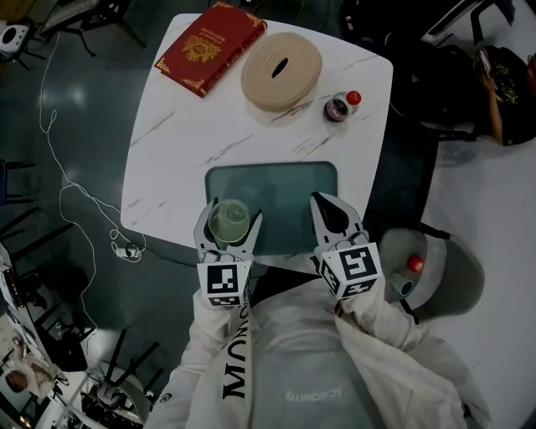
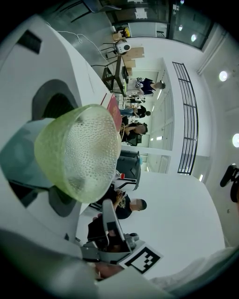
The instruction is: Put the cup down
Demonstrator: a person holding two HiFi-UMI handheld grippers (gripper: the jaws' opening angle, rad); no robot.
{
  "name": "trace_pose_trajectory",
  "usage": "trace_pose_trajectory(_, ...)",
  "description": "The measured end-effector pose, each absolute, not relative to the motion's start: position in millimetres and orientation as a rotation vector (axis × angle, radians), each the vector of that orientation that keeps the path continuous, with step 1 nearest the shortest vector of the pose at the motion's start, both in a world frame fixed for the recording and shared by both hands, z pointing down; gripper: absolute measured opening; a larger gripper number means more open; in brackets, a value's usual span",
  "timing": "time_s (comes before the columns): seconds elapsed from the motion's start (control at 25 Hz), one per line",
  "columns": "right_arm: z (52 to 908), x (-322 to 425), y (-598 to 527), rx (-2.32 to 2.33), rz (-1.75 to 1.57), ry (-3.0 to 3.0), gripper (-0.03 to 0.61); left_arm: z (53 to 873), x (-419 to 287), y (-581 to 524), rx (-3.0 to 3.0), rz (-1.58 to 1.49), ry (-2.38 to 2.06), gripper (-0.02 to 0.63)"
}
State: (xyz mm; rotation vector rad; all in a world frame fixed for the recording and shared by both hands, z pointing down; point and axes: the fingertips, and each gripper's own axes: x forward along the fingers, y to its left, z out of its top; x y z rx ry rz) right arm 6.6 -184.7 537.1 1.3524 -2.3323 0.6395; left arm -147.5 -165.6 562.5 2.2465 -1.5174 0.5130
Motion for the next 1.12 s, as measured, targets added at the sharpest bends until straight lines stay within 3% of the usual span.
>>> trace_pose_trajectory(1.12,575,28,-206,1.393,0.725,-2.243,0.005,613,-149,-207,2.223,0.585,-1.508,0.393)
